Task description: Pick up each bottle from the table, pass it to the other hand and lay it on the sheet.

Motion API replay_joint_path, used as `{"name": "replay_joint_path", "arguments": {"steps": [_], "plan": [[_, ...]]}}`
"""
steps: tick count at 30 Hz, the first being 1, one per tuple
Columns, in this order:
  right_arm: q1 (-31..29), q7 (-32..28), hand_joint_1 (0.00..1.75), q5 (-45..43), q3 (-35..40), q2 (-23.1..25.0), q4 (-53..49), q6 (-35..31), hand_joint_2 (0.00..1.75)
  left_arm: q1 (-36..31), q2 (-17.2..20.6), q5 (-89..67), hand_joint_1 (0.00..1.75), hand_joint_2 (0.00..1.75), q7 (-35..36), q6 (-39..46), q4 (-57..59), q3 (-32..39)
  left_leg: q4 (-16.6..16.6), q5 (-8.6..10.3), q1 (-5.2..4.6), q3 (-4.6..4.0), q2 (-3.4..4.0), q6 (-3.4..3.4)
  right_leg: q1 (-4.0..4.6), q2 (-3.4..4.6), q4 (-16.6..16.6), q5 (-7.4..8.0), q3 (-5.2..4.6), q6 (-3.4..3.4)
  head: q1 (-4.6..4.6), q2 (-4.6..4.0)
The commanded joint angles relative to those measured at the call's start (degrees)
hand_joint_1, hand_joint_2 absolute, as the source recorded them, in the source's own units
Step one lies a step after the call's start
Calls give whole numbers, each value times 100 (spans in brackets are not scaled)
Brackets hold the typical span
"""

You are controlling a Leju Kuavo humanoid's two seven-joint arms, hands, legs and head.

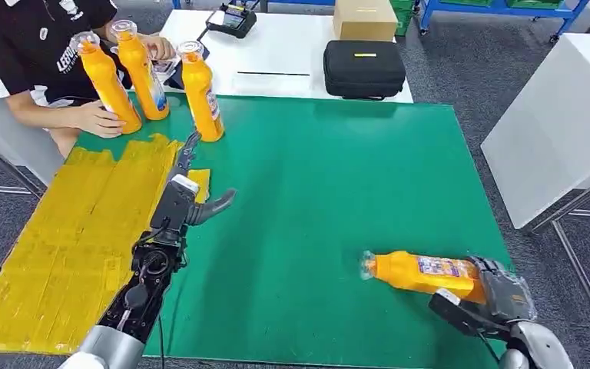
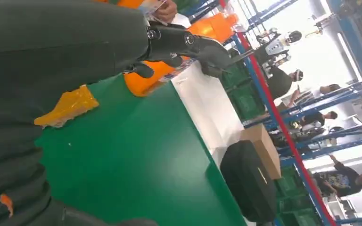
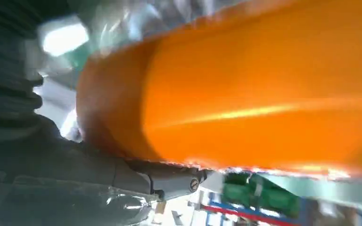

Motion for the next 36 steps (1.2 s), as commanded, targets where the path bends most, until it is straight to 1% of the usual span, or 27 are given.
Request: {"name": "replay_joint_path", "arguments": {"steps": [1, 2, 3, 5, 6, 7, 8, 9, 10, 11, 12, 14, 15, 17, 18, 19, 20, 21, 24, 25, 27, 28, 30, 31, 32, 35, 36], "plan": [[-679, 404, 175, -1961, 1080, 1031, -232, -445, 175, 39, -1, -185, 0, 175, 141, 66, -249, -52, -4, -10, 3, 14, 41, -17, 4, 32, 0, 1, -2, -16, -2, 0], [-717, 358, 175, -2408, 1040, 1136, -265, -481, 175, 43, -6, -191, 0, 175, 160, 62, -295, -78, -1, -1, 2, -2, 22, -11, 3, 18, 5, 1, -10, -10, 0, 0], [-760, 318, 175, -2770, 1088, 1216, -267, -474, 175, 57, -14, -203, 0, 175, 180, 73, -367, -103, 1, -11, 3, 11, 34, -17, 4, 25, 10, -7, -1, -18, 0, 0], [-851, 266, 175, -3200, 1148, 1315, -218, -503, 175, 93, -12, -208, 0, 175, 210, 47, -499, -150, 2, -3, 6, 0, 19, -11, 5, 15, 8, -6, -6, -12, 0, 0], [-986, 92, 175, -3801, 1164, 1424, -131, -392, 175, 107, 15, -265, 0, 175, 241, 10, -576, -235, 0, 1, 5, -5, 15, -7, 3, 13, 7, -3, -9, -9, 2, 0], [-1041, 130, 175, -3863, 1272, 1424, -71, -441, 175, 105, 12, -281, 0, 175, 277, 8, -599, -262, 2, -9, 6, 9, 32, -13, 5, 25, 8, -7, 1, -15, 2, 0], [-1069, 123, 175, -3950, 1279, 1437, -51, -439, 175, 111, 19, -288, 0, 175, 288, 19, -607, -263, 0, -2, 4, -3, 24, -9, 2, 20, 9, -3, -9, -11, 0, 0], [-1232, -30, 175, -4594, 1192, 1545, 74, -238, 175, 67, 23, -309, 0, 175, 298, -20, -560, -325, 0, -2, 1, -5, 19, -9, -1, 14, 10, -5, -9, -10, 2, 0], [-1284, -46, 175, -4715, 1200, 1567, 116, -218, 175, 28, 2, -316, 0, 175, 304, -40, -522, -356, 2, -8, 3, 3, 28, -14, 1, 20, 12, -9, -3, -14, 2, 0], [-1336, -48, 175, -4793, 1213, 1567, 197, -181, 175, -14, -10, -325, 0, 175, 330, -33, -457, -375, 1, -2, 3, -8, 15, -11, 0, 11, 10, -7, -10, -10, 2, 0], [-1476, -156, 175, -5122, 1242, 1584, 415, -218, 175, -82, -39, -304, 0, 175, 336, -62, -366, -399, 3, -10, 3, 8, 23, -17, 1, 14, 12, -14, 3, -15, 2, 0], [-1624, -245, 175, -5291, 1304, 1627, 613, -264, 175, -90, -55, -278, 0, 175, 352, -62, -383, -406, 2, -8, 4, 5, 20, -16, 1, 12, 10, -11, 1, -14, 2, 0], [-1796, -376, 175, -5561, 1336, 1662, 829, -176, 175, -66, -59, -245, 0, 175, 365, -88, -453, -409, 1, -1, 3, -10, 11, -10, 0, 8, 8, -6, -11, -8, 2, 0], [-2025, -465, 175, -5675, 1511, 1669, 1128, -314, 175, -10, -47, -179, 0, 175, 417, -167, -594, -416, 2, -4, 3, -5, 26, -12, 0, 20, 8, -5, -11, -10, 0, 0], [-2158, -515, 175, -5699, 1584, 1711, 1247, -332, 175, 29, -47, -96, 0, 175, 420, -263, -675, -406, 0, 2, 2, -14, 12, -8, -2, 9, 7, -4, -16, -7, 2, 0], [-2281, -570, 175, -5707, 1707, 1728, 1388, -366, 175, 67, -30, -42, 0, 175, 424, -359, -759, -427, 2, -6, 2, -1, 27, -13, -1, 20, 10, -8, -7, -12, 2, 0], [-2354, -582, 175, -5685, 1823, 1730, 1466, -401, 175, 83, -26, 9, 0, 175, 434, -425, -792, -430, 1, -1, 3, -12, 25, -10, -1, 21, 9, -3, -17, -8, 2, 0], [-2457, -626, 175, -5592, 2008, 1735, 1591, -448, 175, 104, -7, 99, 0, 175, 416, -530, -844, -444, 3, -10, 2, 5, 38, -17, -1, 29, 13, -9, -6, -14, 2, 0], [-2725, -650, 175, -5597, 2248, 1840, 1936, -485, 175, 141, 23, 259, 0, 175, 392, -708, -968, -489, 0, -1, 2, -12, 23, -10, -1, 19, 10, -4, -17, -7, 2, 0], [-2748, -649, 175, -5596, 2266, 1868, 1958, -518, 175, 146, 23, 259, 0, 175, 392, -711, -984, -500, 1, -8, 4, 0, 37, -15, 1, 29, 12, -7, -9, -12, 2, 0], [-2748, -649, 175, -5596, 2266, 1868, 1958, -518, 175, 146, 23, 259, 0, 175, 392, -711, -984, -500, -2, 1, 2, -11, 14, -10, -1, 9, 10, -7, -16, -7, 0, 0], [-2749, -651, 175, -5597, 2269, 1852, 1975, -518, 175, 148, 23, 259, 0, 175, 392, -713, -988, -504, 0, -7, 4, 2, 18, -15, 1, 9, 12, -14, -5, -12, 2, 0], [-2748, -657, 175, -5604, 2271, 1837, 1989, -521, 175, 148, 27, 262, 0, 175, 393, -715, -990, -507, -3, 3, 2, -12, 0, -8, -2, -5, 9, -9, -15, -5, 0, 0], [-2743, -674, 175, -5627, 2284, 1824, 2004, -526, 175, 145, 32, 268, 0, 175, 395, -722, -986, -516, 0, -7, 4, 3, 9, -13, 1, 0, 10, -16, 0, -10, 2, 0], [-2743, -674, 175, -5627, 2284, 1824, 2004, -526, 175, 145, 32, 268, 0, 175, 395, -722, -986, -516, 0, -2, 3, -6, 4, -10, -1, -2, 10, -12, -8, -7, 2, 0], [-2953, -670, 175, -5535, 2571, 1933, 2305, -386, 175, 191, 29, 337, 0, 175, 387, -789, -1115, -570, 0, -3, 0, -10, 8, -10, -4, 2, 12, -12, -11, -8, 2, 0], [-3048, -646, 175, -5467, 2680, 1988, 2473, -402, 175, 206, 20, 399, 0, 175, 412, -882, -1156, -579, 4, -12, 1, 2, 19, -16, -3, 10, 17, -18, -2, -13, 2, 0]]}}
